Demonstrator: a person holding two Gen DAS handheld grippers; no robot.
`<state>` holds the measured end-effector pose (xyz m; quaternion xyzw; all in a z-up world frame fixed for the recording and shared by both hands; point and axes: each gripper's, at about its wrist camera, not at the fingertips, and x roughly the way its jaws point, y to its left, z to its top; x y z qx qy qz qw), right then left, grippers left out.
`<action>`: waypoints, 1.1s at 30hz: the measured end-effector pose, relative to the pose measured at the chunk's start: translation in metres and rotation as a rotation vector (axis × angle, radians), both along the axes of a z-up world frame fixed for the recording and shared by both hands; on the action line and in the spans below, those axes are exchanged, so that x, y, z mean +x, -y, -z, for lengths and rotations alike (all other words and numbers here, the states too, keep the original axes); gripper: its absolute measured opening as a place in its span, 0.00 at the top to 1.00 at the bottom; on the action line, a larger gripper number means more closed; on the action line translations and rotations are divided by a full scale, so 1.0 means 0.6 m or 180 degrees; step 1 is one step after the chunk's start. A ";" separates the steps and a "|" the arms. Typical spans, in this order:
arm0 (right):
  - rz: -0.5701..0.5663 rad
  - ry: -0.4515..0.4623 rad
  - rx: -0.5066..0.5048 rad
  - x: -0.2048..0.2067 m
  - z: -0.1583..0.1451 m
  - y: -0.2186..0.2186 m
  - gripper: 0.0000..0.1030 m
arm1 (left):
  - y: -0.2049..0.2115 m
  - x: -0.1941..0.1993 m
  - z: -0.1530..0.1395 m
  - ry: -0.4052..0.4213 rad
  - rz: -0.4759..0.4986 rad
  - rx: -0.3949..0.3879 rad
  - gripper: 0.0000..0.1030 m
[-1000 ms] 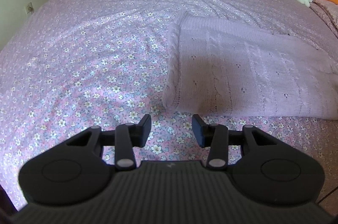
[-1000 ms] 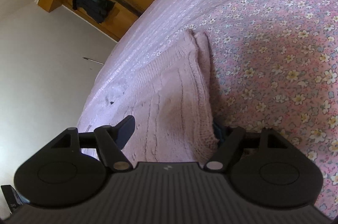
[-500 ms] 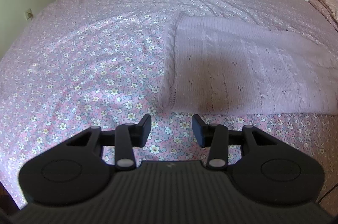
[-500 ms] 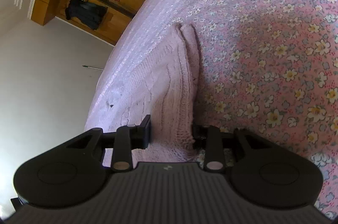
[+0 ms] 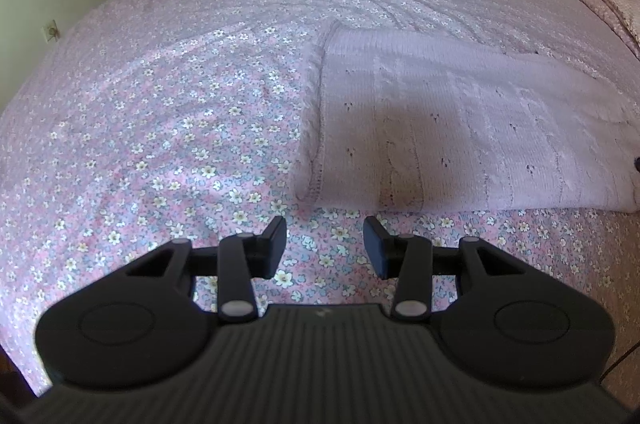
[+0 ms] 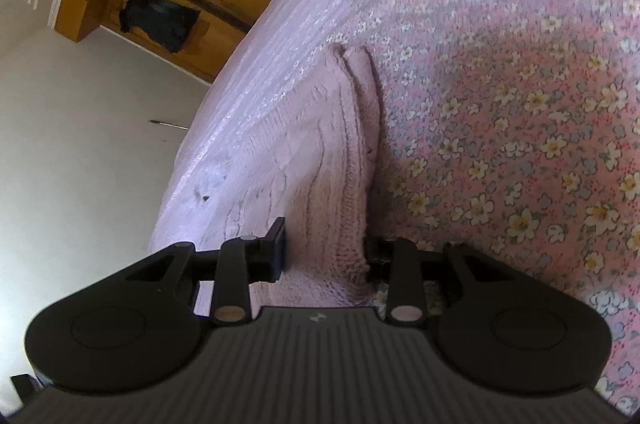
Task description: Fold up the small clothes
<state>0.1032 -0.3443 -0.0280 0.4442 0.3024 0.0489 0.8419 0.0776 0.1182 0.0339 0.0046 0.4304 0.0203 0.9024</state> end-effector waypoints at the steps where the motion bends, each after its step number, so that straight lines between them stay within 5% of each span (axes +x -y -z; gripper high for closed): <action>1: -0.0027 0.0026 -0.0142 0.002 -0.007 -0.006 0.69 | 0.000 -0.001 0.000 -0.0003 0.0002 0.0001 0.57; 13: -0.0250 0.0449 -0.0877 0.028 -0.150 -0.094 0.72 | -0.045 -0.026 -0.032 0.0141 -0.0058 -0.0063 0.57; 18: -0.0579 0.0729 -0.0765 0.057 -0.201 -0.154 0.74 | -0.082 -0.024 -0.055 0.0202 -0.0135 -0.0125 0.57; 24: -0.1024 0.0901 -0.0958 0.103 -0.249 -0.267 0.74 | -0.121 -0.035 -0.086 0.0356 -0.0140 -0.0039 0.57; 33: -0.2089 0.0916 -0.1938 0.121 -0.248 -0.503 0.75 | -0.180 -0.036 -0.083 0.0394 -0.0216 -0.0017 0.57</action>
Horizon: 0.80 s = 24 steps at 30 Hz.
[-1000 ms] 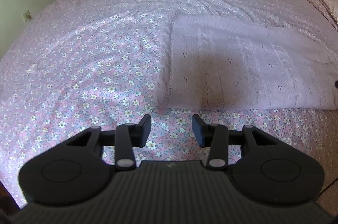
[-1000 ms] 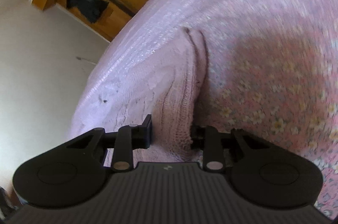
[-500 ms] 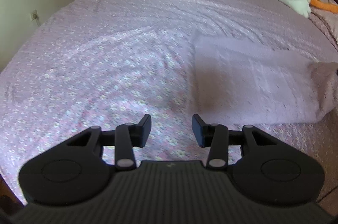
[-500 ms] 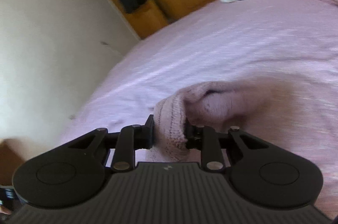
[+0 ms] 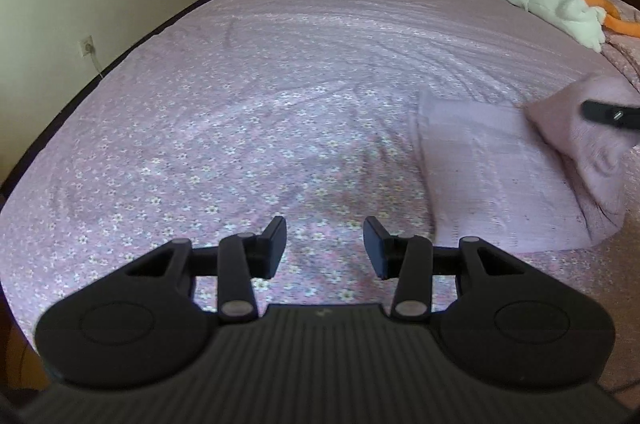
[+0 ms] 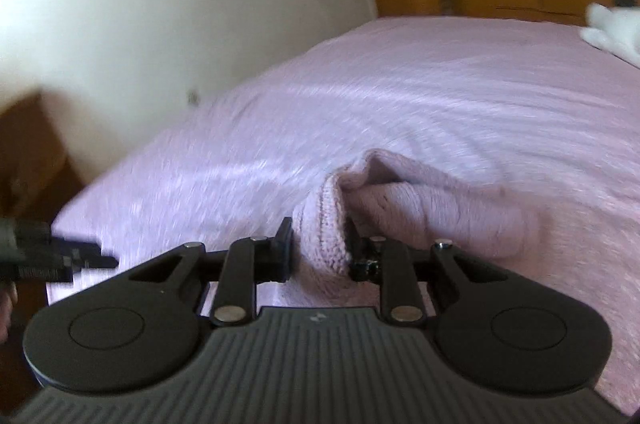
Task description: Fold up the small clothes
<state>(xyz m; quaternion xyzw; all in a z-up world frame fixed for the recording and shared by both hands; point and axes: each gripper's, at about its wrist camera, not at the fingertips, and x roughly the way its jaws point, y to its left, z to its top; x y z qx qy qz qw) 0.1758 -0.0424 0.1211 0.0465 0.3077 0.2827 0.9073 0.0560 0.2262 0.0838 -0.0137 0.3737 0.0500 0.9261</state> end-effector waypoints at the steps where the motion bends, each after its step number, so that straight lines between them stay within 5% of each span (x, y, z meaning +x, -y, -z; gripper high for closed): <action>1: -0.0078 -0.0022 -0.0078 0.008 0.010 -0.019 0.74 | -0.005 0.001 0.003 0.0001 -0.0009 -0.0017 0.57; 6: -0.0091 -0.0273 -0.0262 0.023 0.063 -0.099 0.70 | -0.029 -0.004 0.019 0.0022 0.0005 -0.0101 0.57; 10: -0.0016 -0.0122 -0.0146 -0.017 0.069 -0.116 0.40 | -0.038 -0.007 0.033 0.0007 0.0072 -0.0136 0.57; 24: 0.0917 0.0012 0.0439 -0.117 0.019 0.046 0.34 | 0.032 0.044 0.027 0.0120 0.0641 -0.0142 0.57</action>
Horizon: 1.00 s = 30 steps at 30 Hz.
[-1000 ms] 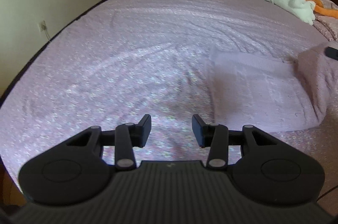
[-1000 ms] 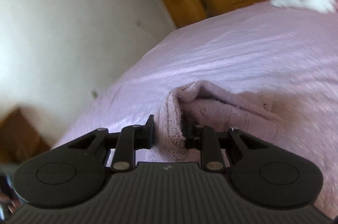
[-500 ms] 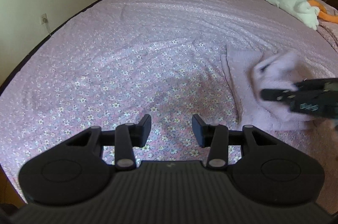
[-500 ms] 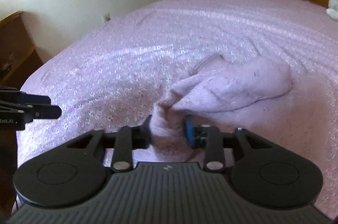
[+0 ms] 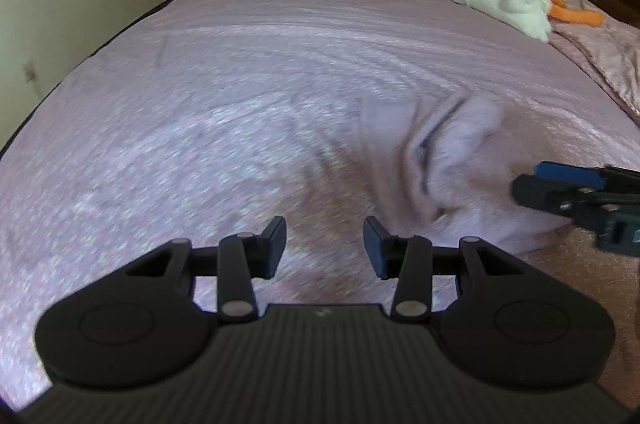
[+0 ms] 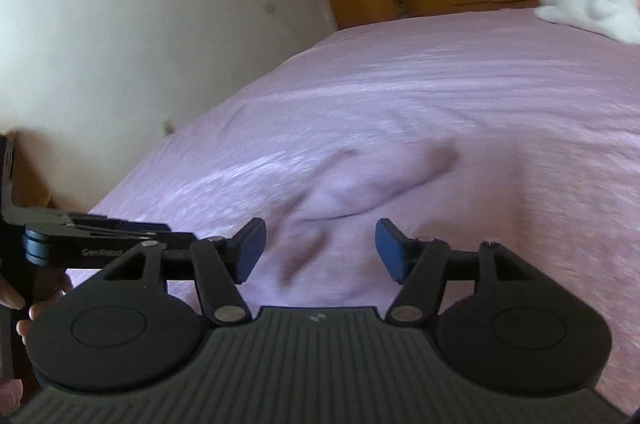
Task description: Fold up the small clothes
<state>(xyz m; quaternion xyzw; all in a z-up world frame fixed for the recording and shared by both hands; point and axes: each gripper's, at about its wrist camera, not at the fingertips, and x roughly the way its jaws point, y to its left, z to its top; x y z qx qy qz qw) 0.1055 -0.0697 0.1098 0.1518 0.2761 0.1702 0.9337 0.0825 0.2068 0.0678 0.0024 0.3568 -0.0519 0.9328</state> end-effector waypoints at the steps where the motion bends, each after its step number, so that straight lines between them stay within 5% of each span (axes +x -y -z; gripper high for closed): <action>1: 0.0096 -0.0011 0.0018 -0.004 0.001 0.017 0.34 | 0.010 0.008 -0.001 -0.0011 0.0038 0.0006 0.57; 6: 0.0431 -0.0123 0.0196 -0.013 0.020 0.081 0.34 | 0.059 0.041 -0.005 0.0051 0.0320 -0.0017 0.56; 11: 0.0563 -0.0217 0.0276 -0.014 0.047 0.110 0.34 | 0.117 0.078 0.000 0.0193 0.0572 0.0154 0.33; 17: 0.0641 -0.0252 0.0369 -0.007 0.065 0.127 0.34 | 0.188 0.130 0.020 0.0184 0.0950 0.0459 0.33; 25: 0.0628 -0.0322 0.0467 0.007 0.094 0.134 0.34 | 0.218 0.213 0.060 0.0054 0.0936 0.0369 0.33; 26: 0.0607 -0.0317 0.0461 0.008 0.095 0.132 0.34 | 0.216 0.216 0.062 0.0090 0.0898 0.0312 0.38; 27: 0.0579 -0.0308 0.0462 0.010 0.097 0.131 0.34 | 0.213 0.218 0.063 0.0130 0.0864 0.0242 0.67; 28: 0.0558 -0.0296 0.0472 0.013 0.099 0.130 0.34 | 0.206 0.224 0.064 0.0094 0.0814 0.0140 0.80; 30: 0.0515 -0.0289 0.0497 0.018 0.099 0.125 0.34 | 0.181 0.228 0.056 0.0116 0.0638 -0.0073 0.81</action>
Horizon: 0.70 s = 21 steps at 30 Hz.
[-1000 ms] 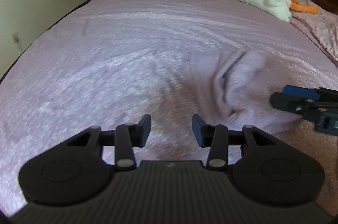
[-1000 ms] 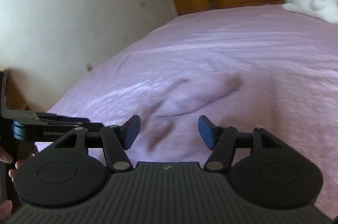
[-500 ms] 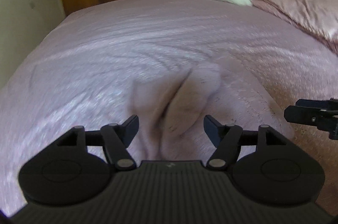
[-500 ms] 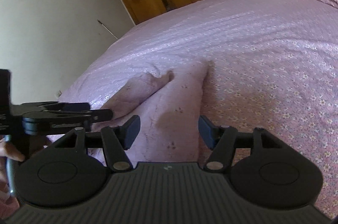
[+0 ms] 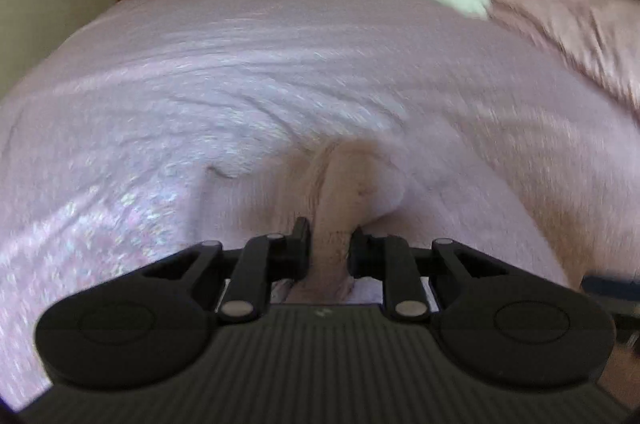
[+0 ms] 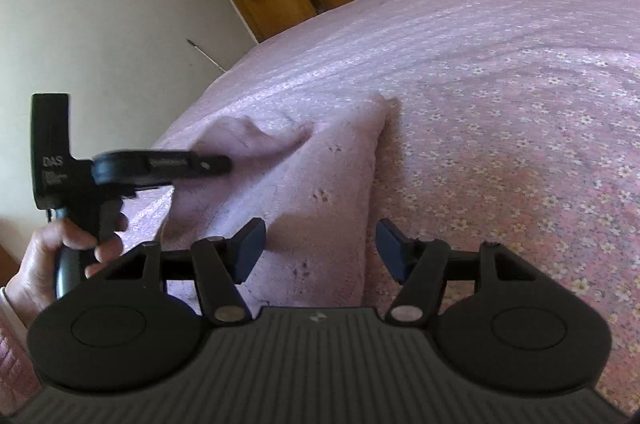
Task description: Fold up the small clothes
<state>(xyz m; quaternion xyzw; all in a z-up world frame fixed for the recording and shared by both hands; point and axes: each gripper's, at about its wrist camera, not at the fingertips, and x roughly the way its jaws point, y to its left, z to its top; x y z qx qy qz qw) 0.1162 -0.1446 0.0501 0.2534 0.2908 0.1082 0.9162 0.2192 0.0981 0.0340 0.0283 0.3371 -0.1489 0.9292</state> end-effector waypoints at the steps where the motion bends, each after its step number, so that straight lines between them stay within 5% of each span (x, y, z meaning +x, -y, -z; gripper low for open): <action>1: -0.0034 -0.0008 0.0016 0.004 0.002 -0.004 0.34 | -0.017 -0.002 -0.007 0.0061 -0.0122 -0.0090 0.81; 5: -0.0115 -0.0047 0.0064 0.016 0.013 -0.025 0.33 | -0.086 0.008 -0.005 -0.0003 -0.0566 -0.0270 0.81; 8: -0.0117 -0.0024 -0.0064 0.015 0.014 -0.038 0.32 | -0.109 0.021 0.020 -0.0158 -0.0695 -0.0179 0.78; 12: -0.0140 -0.0031 -0.0054 0.014 0.010 -0.038 0.32 | -0.122 0.018 0.021 -0.0203 -0.0713 -0.0277 0.58; 21: -0.0122 -0.0028 -0.0117 0.006 0.007 -0.042 0.32 | -0.117 -0.056 -0.010 -0.0442 -0.0357 -0.0516 0.40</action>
